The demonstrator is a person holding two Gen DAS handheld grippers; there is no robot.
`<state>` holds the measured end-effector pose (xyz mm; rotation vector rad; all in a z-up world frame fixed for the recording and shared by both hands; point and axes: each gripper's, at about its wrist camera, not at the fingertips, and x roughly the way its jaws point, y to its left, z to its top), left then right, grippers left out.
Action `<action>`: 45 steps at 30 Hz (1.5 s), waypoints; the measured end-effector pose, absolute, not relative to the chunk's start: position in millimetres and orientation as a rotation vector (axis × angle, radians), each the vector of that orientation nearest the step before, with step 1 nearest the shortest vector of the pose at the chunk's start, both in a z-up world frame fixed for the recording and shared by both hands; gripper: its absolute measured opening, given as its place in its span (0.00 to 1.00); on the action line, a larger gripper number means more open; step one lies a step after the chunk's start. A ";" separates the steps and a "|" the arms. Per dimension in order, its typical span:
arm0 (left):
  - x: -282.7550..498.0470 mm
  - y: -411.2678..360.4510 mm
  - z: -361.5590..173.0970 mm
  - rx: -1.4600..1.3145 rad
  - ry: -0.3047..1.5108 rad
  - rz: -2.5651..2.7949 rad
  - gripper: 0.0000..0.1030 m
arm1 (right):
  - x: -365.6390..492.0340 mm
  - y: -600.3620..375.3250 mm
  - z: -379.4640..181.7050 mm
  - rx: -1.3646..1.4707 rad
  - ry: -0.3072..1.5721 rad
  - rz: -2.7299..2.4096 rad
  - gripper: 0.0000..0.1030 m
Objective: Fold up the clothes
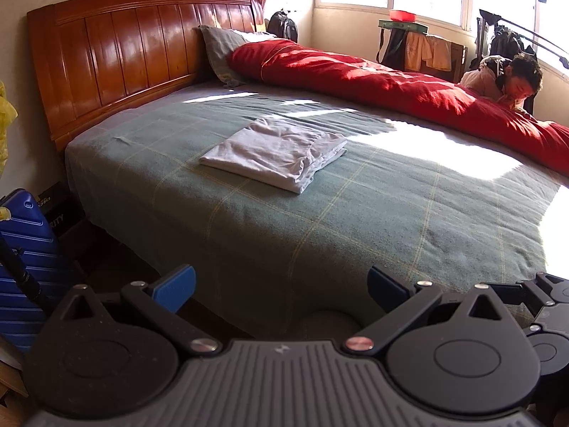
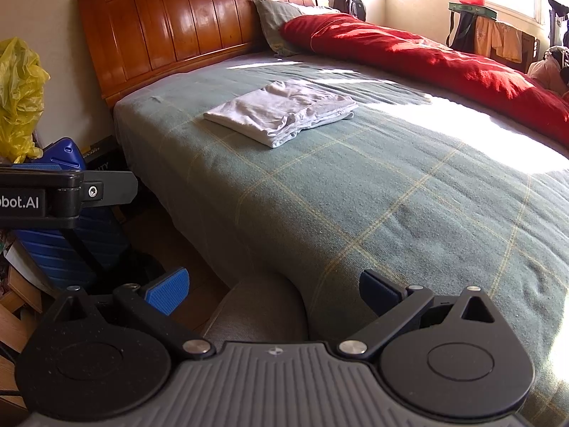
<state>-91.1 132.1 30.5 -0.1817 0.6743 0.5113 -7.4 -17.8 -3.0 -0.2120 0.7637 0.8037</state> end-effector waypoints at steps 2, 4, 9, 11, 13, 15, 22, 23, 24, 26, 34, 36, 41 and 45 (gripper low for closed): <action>-90.6 132.2 30.2 -0.181 0.676 0.513 1.00 | -7.1 -18.2 -3.4 -0.212 0.766 0.801 1.00; -90.0 132.3 30.0 -0.181 0.679 0.515 1.00 | -7.0 -18.4 -3.6 -0.211 0.766 0.799 1.00; -87.6 131.1 28.5 -0.170 0.697 0.525 1.00 | -7.5 -18.6 -3.5 -0.213 0.764 0.797 1.00; -86.3 130.1 26.9 -0.158 0.711 0.532 1.00 | -7.4 -18.4 -3.7 -0.215 0.766 0.795 1.00; -84.3 129.7 24.6 -0.145 0.730 0.541 1.00 | -7.1 -18.3 -3.6 -0.216 0.767 0.794 1.00; -81.3 129.9 20.2 -0.130 0.759 0.552 1.00 | -6.9 -18.6 -3.2 -0.215 0.766 0.795 1.00; -76.9 126.9 7.3 -0.112 0.826 0.552 1.00 | -6.3 -19.6 -3.7 -0.217 0.767 0.784 1.00; -77.1 125.7 6.5 -0.111 0.828 0.550 1.00 | -6.1 -19.6 -3.9 -0.218 0.768 0.782 1.00; -77.2 125.1 6.2 -0.109 0.830 0.549 1.00 | -6.0 -19.1 -4.2 -0.223 0.770 0.781 1.00; -76.5 124.6 6.1 -0.106 0.834 0.545 1.00 | -6.4 -18.0 -4.8 -0.230 0.771 0.780 1.00; -76.2 123.2 6.8 -0.105 0.834 0.543 1.00 | -6.9 -16.8 -4.8 -0.233 0.772 0.782 1.00; -75.7 123.2 6.7 -0.105 0.835 0.543 1.00 | -7.0 -16.3 -5.1 -0.234 0.772 0.781 1.00; -76.1 123.8 7.7 -0.107 0.833 0.541 1.00 | -7.0 -16.4 -4.7 -0.233 0.771 0.782 1.00; -76.3 122.9 7.7 -0.106 0.832 0.541 1.00 | -6.9 -17.0 -4.7 -0.232 0.771 0.781 1.00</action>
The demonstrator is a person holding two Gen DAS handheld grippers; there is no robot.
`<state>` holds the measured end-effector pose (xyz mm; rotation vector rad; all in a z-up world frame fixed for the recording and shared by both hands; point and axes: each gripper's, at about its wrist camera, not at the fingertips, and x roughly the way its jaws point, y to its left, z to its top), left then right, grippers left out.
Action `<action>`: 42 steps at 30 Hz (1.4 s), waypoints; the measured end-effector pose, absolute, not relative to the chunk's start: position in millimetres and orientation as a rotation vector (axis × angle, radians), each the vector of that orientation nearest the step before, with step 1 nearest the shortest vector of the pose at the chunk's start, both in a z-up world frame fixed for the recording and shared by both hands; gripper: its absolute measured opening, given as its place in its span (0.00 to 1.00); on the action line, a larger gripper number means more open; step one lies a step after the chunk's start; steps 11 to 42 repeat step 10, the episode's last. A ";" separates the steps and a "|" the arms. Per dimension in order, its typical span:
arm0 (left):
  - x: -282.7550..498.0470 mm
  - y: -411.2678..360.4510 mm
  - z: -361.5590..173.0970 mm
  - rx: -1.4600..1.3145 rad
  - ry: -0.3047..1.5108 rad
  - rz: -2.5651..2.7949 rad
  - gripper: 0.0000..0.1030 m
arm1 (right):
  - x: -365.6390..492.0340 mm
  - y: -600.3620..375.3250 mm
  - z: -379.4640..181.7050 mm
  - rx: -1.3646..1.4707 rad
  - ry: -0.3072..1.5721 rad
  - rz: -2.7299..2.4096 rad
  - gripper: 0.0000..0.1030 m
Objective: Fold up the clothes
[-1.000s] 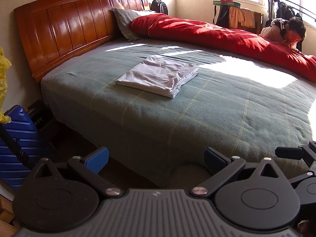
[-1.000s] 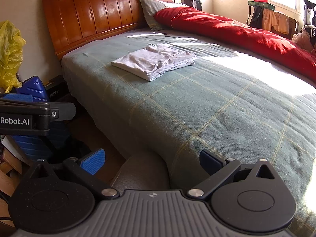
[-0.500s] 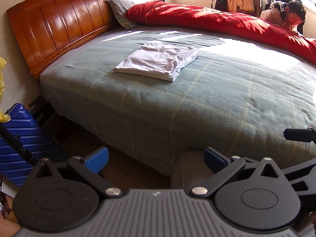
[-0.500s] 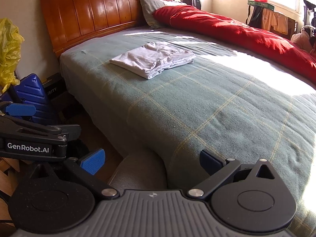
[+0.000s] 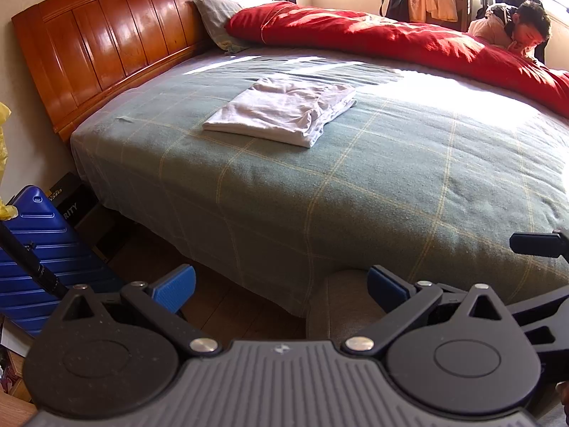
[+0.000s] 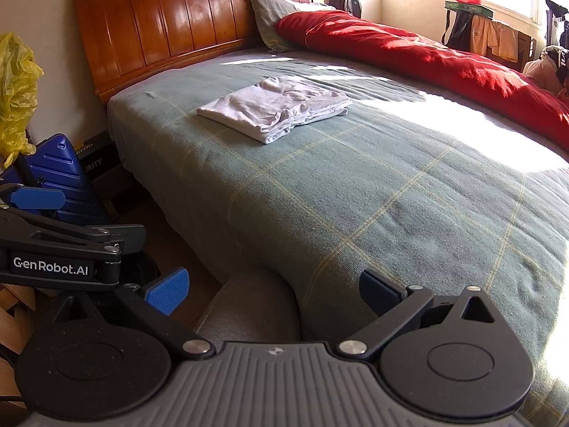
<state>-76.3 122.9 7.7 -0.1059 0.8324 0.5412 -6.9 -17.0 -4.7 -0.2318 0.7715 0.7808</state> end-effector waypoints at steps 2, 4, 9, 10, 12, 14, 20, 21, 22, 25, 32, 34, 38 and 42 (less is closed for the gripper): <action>-76.5 123.0 7.6 -0.105 0.832 0.541 1.00 | -6.9 -17.1 -4.8 -0.231 0.772 0.781 1.00; -76.5 123.3 7.7 -0.105 0.831 0.542 1.00 | -6.9 -17.2 -4.7 -0.231 0.773 0.781 1.00; -77.0 123.4 8.2 -0.103 0.828 0.540 1.00 | -7.0 -17.6 -4.5 -0.231 0.772 0.781 1.00; -77.2 123.4 8.3 -0.103 0.827 0.540 1.00 | -7.1 -17.7 -4.5 -0.231 0.772 0.780 1.00; -77.2 123.4 8.3 -0.103 0.827 0.540 1.00 | -7.1 -17.7 -4.5 -0.231 0.772 0.780 1.00; -77.2 123.4 8.3 -0.103 0.827 0.540 1.00 | -7.1 -17.7 -4.5 -0.231 0.772 0.780 1.00; -77.2 123.4 8.3 -0.103 0.827 0.540 1.00 | -7.1 -17.7 -4.5 -0.231 0.772 0.780 1.00; -77.2 123.4 8.3 -0.103 0.827 0.540 1.00 | -7.1 -17.7 -4.5 -0.231 0.772 0.780 1.00; -77.2 123.4 8.3 -0.103 0.827 0.540 1.00 | -7.1 -17.7 -4.5 -0.231 0.772 0.780 1.00; -77.2 123.4 8.3 -0.103 0.827 0.540 1.00 | -7.1 -17.7 -4.5 -0.231 0.772 0.780 1.00; -77.2 123.4 8.3 -0.103 0.827 0.540 1.00 | -7.1 -17.7 -4.5 -0.231 0.772 0.780 1.00; -77.2 123.4 8.3 -0.103 0.827 0.540 1.00 | -7.1 -17.7 -4.5 -0.231 0.772 0.780 1.00; -77.2 123.4 8.3 -0.103 0.827 0.540 1.00 | -7.1 -17.7 -4.5 -0.231 0.772 0.780 1.00; -77.2 123.4 8.3 -0.103 0.827 0.540 1.00 | -7.1 -17.7 -4.5 -0.231 0.772 0.780 1.00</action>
